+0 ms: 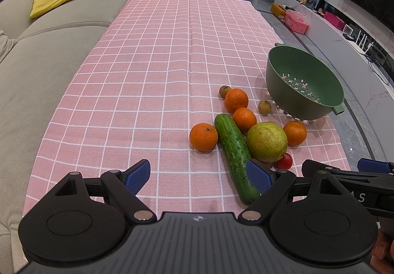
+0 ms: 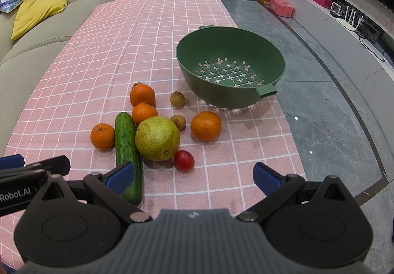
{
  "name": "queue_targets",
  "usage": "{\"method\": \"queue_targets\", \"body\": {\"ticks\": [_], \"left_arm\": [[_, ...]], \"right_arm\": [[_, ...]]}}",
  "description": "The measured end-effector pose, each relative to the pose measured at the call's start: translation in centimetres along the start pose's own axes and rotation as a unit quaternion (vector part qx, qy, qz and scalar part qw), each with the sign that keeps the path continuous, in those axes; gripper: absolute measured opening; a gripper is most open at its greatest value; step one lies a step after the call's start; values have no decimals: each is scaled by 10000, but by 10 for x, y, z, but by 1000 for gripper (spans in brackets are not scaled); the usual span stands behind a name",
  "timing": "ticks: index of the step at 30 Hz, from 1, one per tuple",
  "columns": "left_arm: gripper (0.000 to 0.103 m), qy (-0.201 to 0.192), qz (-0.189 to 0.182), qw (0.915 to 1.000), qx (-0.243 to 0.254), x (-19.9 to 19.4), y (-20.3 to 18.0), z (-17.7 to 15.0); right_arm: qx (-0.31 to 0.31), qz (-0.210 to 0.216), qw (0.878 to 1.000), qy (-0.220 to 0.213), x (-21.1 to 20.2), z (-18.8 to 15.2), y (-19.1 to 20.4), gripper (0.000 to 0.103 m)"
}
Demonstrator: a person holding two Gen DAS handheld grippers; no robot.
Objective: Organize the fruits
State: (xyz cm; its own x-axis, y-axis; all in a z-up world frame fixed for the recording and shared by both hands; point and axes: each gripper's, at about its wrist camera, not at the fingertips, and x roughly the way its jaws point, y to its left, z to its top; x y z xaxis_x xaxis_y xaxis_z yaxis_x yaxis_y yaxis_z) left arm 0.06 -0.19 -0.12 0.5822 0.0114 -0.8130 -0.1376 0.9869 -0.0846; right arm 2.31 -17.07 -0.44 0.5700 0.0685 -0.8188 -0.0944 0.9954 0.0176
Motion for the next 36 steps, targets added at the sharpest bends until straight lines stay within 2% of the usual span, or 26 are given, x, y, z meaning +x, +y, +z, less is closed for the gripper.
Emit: {"method": "queue_targets", "body": {"ticks": [31, 36], "left_arm": [[103, -2, 1, 10000, 6, 0, -1, -2], [103, -13, 28, 9998, 215, -1, -2, -3]], "right_arm": [[17, 5, 10000, 27, 2, -2, 0, 99], [-23, 69, 10000, 44, 3, -2, -1, 99]]}}
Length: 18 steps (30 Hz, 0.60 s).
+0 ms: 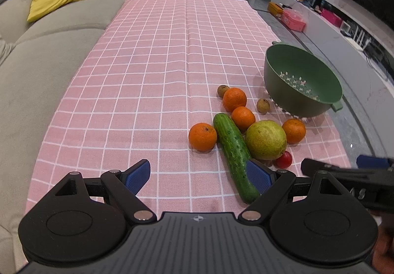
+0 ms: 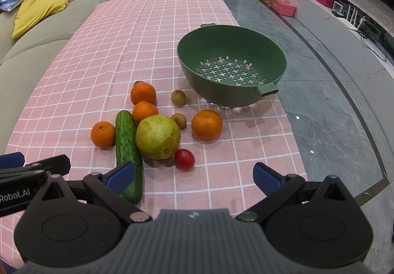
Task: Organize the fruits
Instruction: 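Move the left tool to the cucumber while the right tool approaches a large orange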
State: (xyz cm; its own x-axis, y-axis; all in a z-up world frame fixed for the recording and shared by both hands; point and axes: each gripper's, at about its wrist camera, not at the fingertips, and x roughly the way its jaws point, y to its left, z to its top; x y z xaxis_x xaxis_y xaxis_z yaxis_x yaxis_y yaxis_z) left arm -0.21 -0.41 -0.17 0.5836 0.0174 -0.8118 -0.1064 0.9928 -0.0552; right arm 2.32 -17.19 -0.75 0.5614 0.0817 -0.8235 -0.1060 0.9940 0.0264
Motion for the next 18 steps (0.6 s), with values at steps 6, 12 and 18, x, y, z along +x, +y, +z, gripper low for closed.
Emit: {"method": "queue_targets", "body": {"ticks": [6, 12, 18], "left_arm": [[103, -53, 29, 9984, 561, -4, -4, -5], [103, 32, -207, 9952, 958, -2, 1, -5], [103, 155, -358, 9971, 657, 20, 15, 11]], "right_arm": [[405, 124, 9990, -127, -4, 8, -24, 99], [500, 468, 9977, -28, 2, 14, -47, 97], [458, 729, 9963, 82, 15, 21, -60, 85]]}}
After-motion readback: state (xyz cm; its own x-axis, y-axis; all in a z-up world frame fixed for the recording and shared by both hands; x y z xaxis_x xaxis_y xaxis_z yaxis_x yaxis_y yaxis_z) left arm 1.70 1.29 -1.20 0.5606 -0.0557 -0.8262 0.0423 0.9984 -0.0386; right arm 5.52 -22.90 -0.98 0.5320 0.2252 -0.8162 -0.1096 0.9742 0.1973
